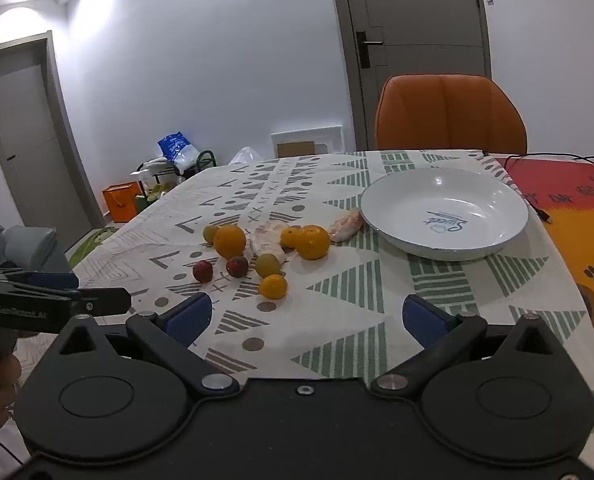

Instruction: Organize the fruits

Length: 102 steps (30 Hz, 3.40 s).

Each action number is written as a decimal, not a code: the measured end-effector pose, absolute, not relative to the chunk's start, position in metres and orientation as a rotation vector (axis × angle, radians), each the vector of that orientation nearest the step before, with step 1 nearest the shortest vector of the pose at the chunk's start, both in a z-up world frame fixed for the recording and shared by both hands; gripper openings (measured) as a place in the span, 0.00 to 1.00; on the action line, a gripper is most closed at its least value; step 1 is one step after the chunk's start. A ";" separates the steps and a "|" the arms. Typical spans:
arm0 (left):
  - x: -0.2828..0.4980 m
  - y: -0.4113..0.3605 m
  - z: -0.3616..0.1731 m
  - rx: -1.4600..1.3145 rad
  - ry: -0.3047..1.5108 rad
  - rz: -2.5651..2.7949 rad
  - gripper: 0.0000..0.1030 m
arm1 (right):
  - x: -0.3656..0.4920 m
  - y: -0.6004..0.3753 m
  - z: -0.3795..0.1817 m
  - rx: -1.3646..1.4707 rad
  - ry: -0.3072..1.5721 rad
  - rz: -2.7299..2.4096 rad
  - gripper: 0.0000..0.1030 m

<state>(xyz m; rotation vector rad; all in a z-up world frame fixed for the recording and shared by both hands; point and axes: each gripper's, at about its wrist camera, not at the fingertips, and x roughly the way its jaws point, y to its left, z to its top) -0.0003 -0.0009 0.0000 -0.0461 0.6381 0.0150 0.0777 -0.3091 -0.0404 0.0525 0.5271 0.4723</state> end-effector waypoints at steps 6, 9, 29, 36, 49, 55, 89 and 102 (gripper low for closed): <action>-0.005 -0.003 0.002 -0.083 0.629 0.008 1.00 | 0.077 -0.303 -0.040 0.056 0.525 0.477 1.00; -0.005 0.001 0.003 -0.100 0.628 0.012 1.00 | 0.077 -0.313 -0.039 0.060 0.525 0.480 1.00; -0.005 0.006 0.008 -0.097 0.619 0.018 1.00 | 0.075 -0.309 -0.038 0.036 0.510 0.475 1.00; -0.005 0.006 0.008 -0.098 0.620 0.019 1.00 | 0.075 -0.308 -0.038 0.033 0.513 0.478 1.00; -0.007 0.005 0.011 -0.092 0.608 0.020 1.00 | 0.074 -0.308 -0.035 0.026 0.504 0.478 1.00; -0.008 0.007 0.012 -0.094 0.607 0.023 1.00 | 0.074 -0.308 -0.035 0.022 0.501 0.474 1.00; -0.008 0.005 0.011 -0.100 0.604 0.006 1.00 | 0.077 -0.310 -0.036 0.014 0.501 0.463 1.00; 0.010 -0.001 -0.005 -0.102 0.567 0.003 1.00 | 0.098 -0.306 -0.048 0.039 0.519 0.511 1.00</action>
